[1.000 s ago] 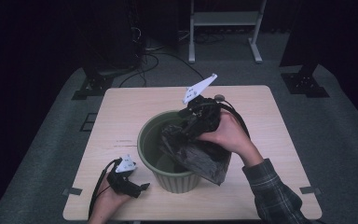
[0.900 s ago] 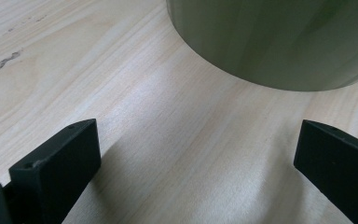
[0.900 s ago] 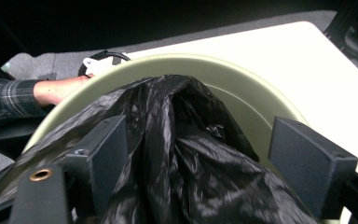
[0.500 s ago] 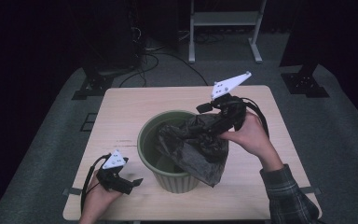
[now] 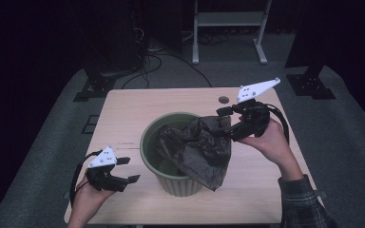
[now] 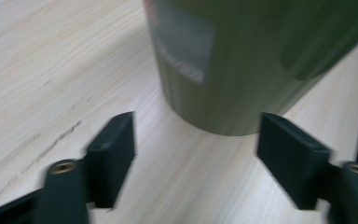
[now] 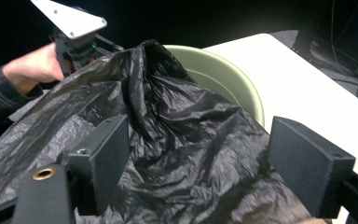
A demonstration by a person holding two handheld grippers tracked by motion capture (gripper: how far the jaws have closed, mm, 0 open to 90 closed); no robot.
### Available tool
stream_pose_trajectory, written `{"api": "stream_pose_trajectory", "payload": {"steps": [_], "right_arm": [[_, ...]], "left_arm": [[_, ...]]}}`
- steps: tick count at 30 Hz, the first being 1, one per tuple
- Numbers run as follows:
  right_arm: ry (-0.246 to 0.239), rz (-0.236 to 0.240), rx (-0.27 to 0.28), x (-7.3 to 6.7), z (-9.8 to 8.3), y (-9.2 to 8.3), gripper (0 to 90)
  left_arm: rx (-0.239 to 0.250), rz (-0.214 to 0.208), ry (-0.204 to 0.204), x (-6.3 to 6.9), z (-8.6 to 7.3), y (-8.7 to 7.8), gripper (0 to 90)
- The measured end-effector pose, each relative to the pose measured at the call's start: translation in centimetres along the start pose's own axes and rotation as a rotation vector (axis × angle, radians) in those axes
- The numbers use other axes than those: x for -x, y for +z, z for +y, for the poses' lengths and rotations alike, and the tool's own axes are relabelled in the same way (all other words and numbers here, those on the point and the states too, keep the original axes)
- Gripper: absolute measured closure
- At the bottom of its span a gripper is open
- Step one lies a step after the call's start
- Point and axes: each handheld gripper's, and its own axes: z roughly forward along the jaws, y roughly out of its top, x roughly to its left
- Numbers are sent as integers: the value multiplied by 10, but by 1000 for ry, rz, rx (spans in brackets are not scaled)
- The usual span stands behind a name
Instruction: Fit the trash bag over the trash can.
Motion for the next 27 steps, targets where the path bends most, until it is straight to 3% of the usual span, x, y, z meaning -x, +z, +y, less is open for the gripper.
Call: {"api": "stream_pose_trajectory", "payload": {"steps": [8,12,18,22,27], "right_arm": [[5,-8,2,1,-2,-4,196],[7,-8,-1,2,-3,-4,197],[4,-6,-1,2,-3,-3,201],[7,-5,-5,2,-3,-3,201],[10,-4,-6,3,-4,-2,201]], "left_arm": [[44,-57,34,3,24,-25,493],[81,-94,47,1,37,-41,664],[112,-154,56,-1,53,-52,880],[136,-178,74,1,68,-54,899],[141,-188,128,5,93,-49,898]]}}
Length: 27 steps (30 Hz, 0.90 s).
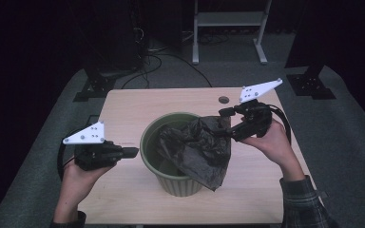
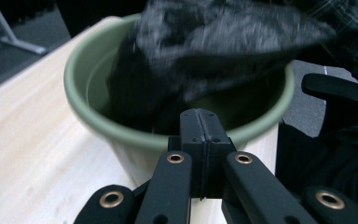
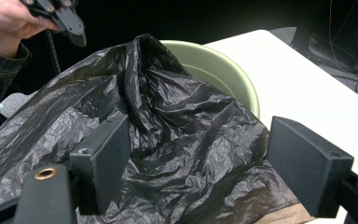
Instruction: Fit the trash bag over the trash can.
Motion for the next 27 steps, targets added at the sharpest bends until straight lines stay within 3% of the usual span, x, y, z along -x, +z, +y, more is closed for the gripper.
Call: {"api": "stream_pose_trajectory", "payload": {"steps": [8,14,16,19,27], "right_arm": [[6,-1,1,1,-4,-2,202],[9,-3,2,3,-7,-3,203],[10,-2,3,4,-8,-4,203],[15,-1,2,4,-9,-4,203],[20,-5,1,5,-14,-6,204]], "left_arm": [[0,-9,57,-5,37,24,783],[-4,-25,74,-12,58,44,747],[-7,-26,76,-13,59,46,752],[-48,-33,70,-19,60,64,770],[-134,-46,43,-29,47,92,801]]}}
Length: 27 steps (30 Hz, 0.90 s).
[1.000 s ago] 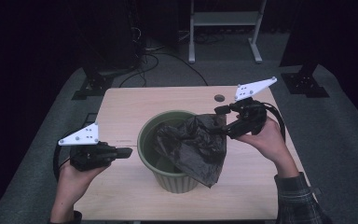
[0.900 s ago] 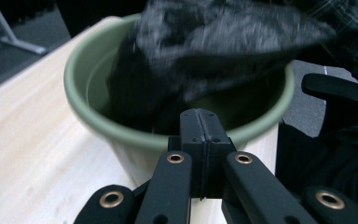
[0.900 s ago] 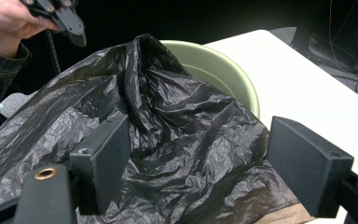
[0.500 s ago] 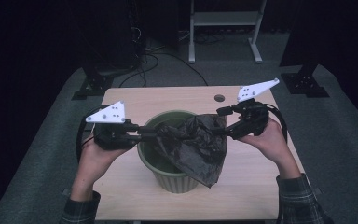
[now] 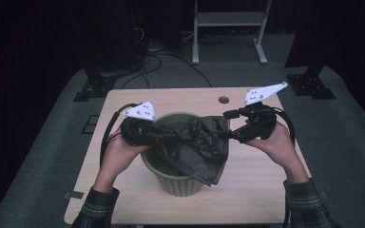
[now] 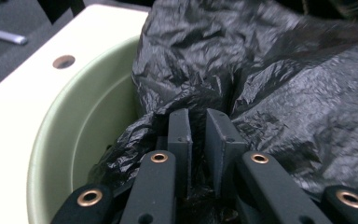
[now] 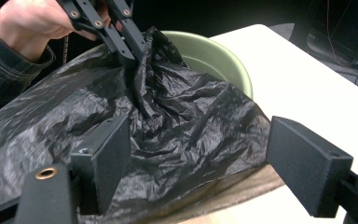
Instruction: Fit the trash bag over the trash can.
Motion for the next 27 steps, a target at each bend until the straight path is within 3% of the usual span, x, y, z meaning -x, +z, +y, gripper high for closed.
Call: {"api": "stream_pose_trajectory", "payload": {"steps": [7,15,22,27], "right_arm": [[20,-3,0,3,-11,-1,204],[41,3,-15,6,-24,-2,248],[12,44,-15,2,-23,3,621],[-11,72,-25,-1,-16,13,819]], "left_arm": [[-67,24,1,-1,-3,10,811],[-110,19,11,0,-4,19,816],[-120,7,18,2,-5,23,815],[-116,-4,20,5,-5,25,808]]}}
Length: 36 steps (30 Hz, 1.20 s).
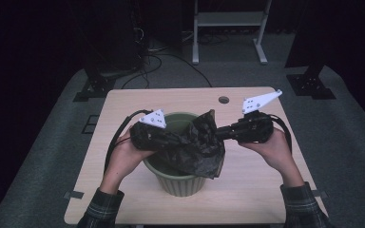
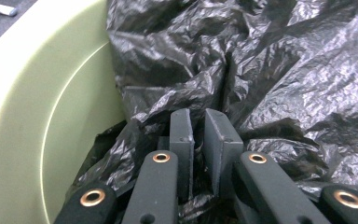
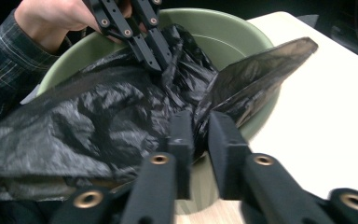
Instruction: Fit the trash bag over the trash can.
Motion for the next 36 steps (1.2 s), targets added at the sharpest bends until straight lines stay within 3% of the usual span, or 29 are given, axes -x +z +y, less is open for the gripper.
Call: {"api": "stream_pose_trajectory", "payload": {"steps": [4,14,18,20,24,28,36], "right_arm": [[-25,15,12,-2,11,11,891],[-59,29,70,-4,49,36,899],[-64,33,69,-4,56,44,899],[-64,27,67,-4,57,46,899],[-59,19,71,-2,57,46,900],[-50,13,72,1,57,47,899],[-37,4,62,5,57,48,899]], "left_arm": [[-6,-13,11,3,1,2,796],[-4,-30,36,11,2,2,720],[9,-4,48,13,2,-3,613],[47,38,43,14,3,-12,524],[93,53,51,19,6,-21,416],[134,15,86,30,15,-24,368],[158,-52,143,50,30,-16,299]]}}
